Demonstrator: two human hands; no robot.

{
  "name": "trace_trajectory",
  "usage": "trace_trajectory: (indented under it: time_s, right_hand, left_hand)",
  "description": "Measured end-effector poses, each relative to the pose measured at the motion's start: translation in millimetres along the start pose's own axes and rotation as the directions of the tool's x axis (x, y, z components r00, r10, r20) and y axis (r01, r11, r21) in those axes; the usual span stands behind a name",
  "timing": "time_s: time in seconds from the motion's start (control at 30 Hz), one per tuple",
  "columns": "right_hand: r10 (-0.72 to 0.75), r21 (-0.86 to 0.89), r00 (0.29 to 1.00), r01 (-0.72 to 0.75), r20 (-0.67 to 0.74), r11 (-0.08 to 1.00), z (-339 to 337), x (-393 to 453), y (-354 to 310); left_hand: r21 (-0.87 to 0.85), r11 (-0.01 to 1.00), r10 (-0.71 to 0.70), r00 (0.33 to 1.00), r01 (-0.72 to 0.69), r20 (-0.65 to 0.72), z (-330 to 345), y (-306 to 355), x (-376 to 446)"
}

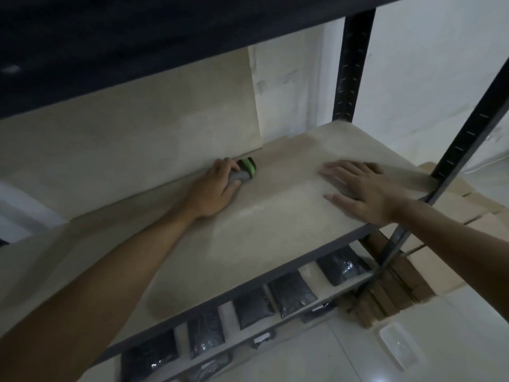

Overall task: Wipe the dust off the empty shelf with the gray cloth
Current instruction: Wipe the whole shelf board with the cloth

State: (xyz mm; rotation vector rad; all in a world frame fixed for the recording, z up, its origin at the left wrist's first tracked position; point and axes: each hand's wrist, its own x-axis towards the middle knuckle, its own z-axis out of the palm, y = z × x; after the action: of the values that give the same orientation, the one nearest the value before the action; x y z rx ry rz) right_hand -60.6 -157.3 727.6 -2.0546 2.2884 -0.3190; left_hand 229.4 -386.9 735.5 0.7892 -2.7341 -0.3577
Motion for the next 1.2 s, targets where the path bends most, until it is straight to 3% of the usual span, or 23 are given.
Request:
trace_trajectory:
  time_s: [0.23,0.37,0.43,0.53,0.83,0.93,1.03,1.2]
  right_hand:
    - [-0.012,0.029,1.0,0.012,0.008,0.999,-1,-1,1]
    - [-0.023,0.015,1.0,0.023,-0.012,1.0,2,1,5]
    - [-0.03,0.017,0.999,0.03,-0.012,0.999,3,1,6]
    - [-0.039,0.015,0.999,0.04,-0.024,0.999,4,1,8]
    - [-0.034,-0.001,0.999,0.034,-0.02,0.999,6,1,7]
    - [-0.045,0.003,0.999,0.045,-0.019,0.999,4,2,7]
    - [-0.052,0.008,0.998,0.052,-0.033,0.999,2,1,7]
    - [-0.061,0.006,0.998,0.061,-0.028,0.998,3,1,8]
  left_hand:
    - [-0.163,0.976,0.161,0.982,-0.145,0.094,-7,75,-77]
    - [-0.083,0.996,-0.022,0.994,0.013,-0.106,-32,34,-20]
    - [0.029,0.996,-0.081,0.994,0.084,-0.073,-29,14,-2]
    - [0.116,0.99,-0.079,0.997,0.082,-0.027,-7,12,-12]
    - [-0.105,0.974,0.21,0.972,-0.2,0.101,-13,92,-99]
    - [-0.007,0.998,0.058,0.994,-0.059,-0.091,-29,57,-62]
    - [0.087,0.991,-0.092,0.993,0.099,-0.077,-21,22,-37]
    - [0.094,0.995,-0.029,0.998,0.034,-0.047,7,70,-83]
